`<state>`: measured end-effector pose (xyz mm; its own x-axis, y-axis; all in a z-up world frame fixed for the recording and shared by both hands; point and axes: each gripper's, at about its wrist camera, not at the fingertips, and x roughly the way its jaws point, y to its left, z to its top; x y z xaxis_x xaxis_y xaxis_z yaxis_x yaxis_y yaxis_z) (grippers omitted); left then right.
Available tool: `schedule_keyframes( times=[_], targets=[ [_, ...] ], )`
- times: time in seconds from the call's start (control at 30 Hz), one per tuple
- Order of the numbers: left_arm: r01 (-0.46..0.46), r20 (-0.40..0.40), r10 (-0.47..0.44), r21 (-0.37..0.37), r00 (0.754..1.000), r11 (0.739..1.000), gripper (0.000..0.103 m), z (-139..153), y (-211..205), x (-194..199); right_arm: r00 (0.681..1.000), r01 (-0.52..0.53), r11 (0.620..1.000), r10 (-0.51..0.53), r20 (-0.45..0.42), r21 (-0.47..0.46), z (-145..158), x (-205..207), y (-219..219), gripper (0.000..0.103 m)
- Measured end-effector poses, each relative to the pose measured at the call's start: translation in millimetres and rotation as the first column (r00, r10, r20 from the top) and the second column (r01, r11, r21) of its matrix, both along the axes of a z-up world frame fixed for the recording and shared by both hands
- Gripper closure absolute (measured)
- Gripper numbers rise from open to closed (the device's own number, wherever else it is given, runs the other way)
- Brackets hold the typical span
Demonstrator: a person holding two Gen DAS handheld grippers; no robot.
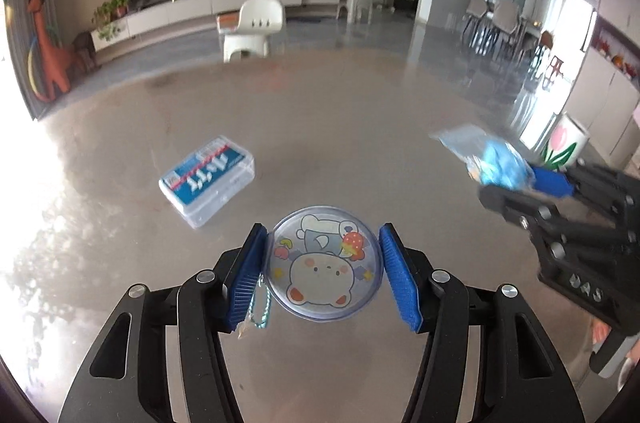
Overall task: Collect trash
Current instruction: 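Carry the tin lid and blue zip bag over the white bin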
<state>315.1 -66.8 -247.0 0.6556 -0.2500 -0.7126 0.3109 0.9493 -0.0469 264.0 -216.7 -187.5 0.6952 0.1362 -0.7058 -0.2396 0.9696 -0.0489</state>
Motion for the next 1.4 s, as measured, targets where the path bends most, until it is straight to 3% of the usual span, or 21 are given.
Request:
schedule_keyframes(
  times=[0.33,0.6,0.93,1.13,1.23,1.27,1.3,1.33,1.4],
  targets=[
    [0.187,0.076,-0.184,-0.022,0.980,0.982,0.046,41,-90,-77,0.989,0.137,0.990,-0.137,0.064,-0.008,43,-117,-79,0.066],
    [0.373,0.078,-0.372,-0.006,0.925,0.928,0.046,42,-191,-135,0.941,0.333,0.942,-0.331,0.069,-0.029,48,-197,-168,0.066],
    [0.546,0.017,-0.548,0.051,0.836,0.836,0.046,10,-303,-186,0.880,0.474,0.880,-0.474,0.011,-0.025,11,-236,-244,0.066],
    [0.606,-0.026,-0.608,0.120,0.793,0.786,0.046,-13,-353,-193,0.857,0.513,0.858,-0.512,-0.065,0.002,-28,-233,-283,0.066],
    [0.627,-0.062,-0.624,0.111,0.779,0.771,0.043,-19,-369,-185,0.855,0.506,0.863,-0.500,-0.136,0.008,-51,-226,-298,0.066],
    [0.641,-0.082,-0.636,0.099,0.767,0.761,0.037,-20,-374,-180,0.859,0.496,0.868,-0.488,-0.156,0.012,-58,-223,-301,0.058],
    [0.642,-0.096,-0.634,0.110,0.767,0.759,0.006,-22,-377,-178,0.861,0.488,0.873,-0.480,-0.167,0.009,-62,-221,-304,0.019],
    [0.630,-0.102,-0.622,0.158,0.777,0.761,0.005,-26,-384,-176,0.863,0.481,0.877,-0.475,-0.172,-0.006,-68,-219,-307,0.002],
    [0.632,-0.097,-0.628,0.225,0.772,0.741,0.005,-33,-390,-176,0.861,0.476,0.879,-0.474,-0.185,-0.033,-78,-216,-310,0.004]
  ],
)
